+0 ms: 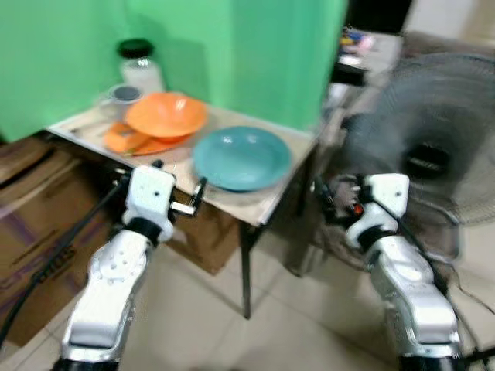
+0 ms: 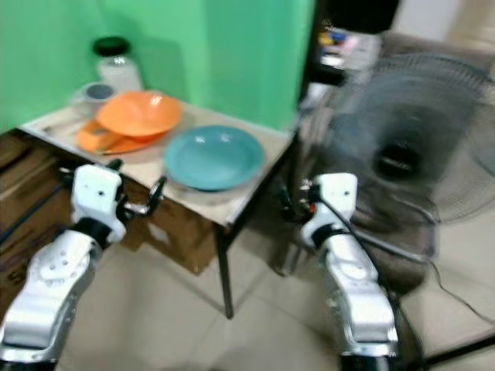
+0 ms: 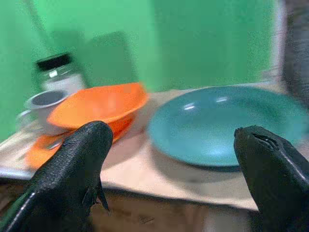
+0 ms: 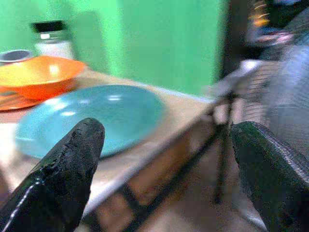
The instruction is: Setting the table
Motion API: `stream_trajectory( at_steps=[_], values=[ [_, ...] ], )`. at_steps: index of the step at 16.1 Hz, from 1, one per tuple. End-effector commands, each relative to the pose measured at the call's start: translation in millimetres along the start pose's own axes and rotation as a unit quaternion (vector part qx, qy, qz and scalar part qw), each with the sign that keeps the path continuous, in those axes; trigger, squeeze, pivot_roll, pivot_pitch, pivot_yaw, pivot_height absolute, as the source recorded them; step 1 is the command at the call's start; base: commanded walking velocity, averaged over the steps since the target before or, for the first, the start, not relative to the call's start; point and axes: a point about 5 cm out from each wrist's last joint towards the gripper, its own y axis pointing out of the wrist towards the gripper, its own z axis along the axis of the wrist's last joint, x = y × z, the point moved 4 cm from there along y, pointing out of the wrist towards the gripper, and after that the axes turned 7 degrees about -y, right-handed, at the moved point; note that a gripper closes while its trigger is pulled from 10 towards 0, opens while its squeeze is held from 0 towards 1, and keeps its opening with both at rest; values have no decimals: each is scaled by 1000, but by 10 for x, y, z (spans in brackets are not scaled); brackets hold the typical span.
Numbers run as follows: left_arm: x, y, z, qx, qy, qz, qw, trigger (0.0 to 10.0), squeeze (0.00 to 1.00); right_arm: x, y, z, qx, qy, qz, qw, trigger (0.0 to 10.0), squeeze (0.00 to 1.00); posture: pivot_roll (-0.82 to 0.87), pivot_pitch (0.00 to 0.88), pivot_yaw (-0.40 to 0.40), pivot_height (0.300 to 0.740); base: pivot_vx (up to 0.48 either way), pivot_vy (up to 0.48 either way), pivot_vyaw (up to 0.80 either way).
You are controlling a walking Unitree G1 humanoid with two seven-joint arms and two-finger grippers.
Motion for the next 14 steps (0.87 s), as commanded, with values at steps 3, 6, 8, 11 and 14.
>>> stream_trajectory(
  at_steps=[3, 6, 8, 11, 14],
  values=[
    [26, 33, 12, 1, 5, -12, 1000, 10000, 729, 18, 10, 56, 8, -16, 2, 1000, 10000, 1000, 124, 0, 14, 740, 340, 0, 0],
    [57, 43, 6, -2, 8, -30, 1000, 10000, 729, 5, 10, 44, 8, -11, 1, 1000, 10000, 1000, 124, 0, 22, 740, 342, 0, 0],
    [56, 46, 7, -3, 9, -33, 999, 10000, 733, -4, 5, 42, 8, -10, -1, 1000, 10000, 1000, 123, 0, 27, 740, 341, 0, 0],
    [64, 69, 11, -3, 12, -41, 999, 10000, 733, -10, -3, 55, 14, -4, -3, 1000, 10000, 1000, 118, 0, 35, 740, 340, 0, 0],
    [78, 87, 8, -3, 14, -49, 999, 10000, 733, -17, -7, 48, 13, -5, -3, 1000, 10000, 1000, 114, 0, 37, 740, 339, 0, 0]
  ],
)
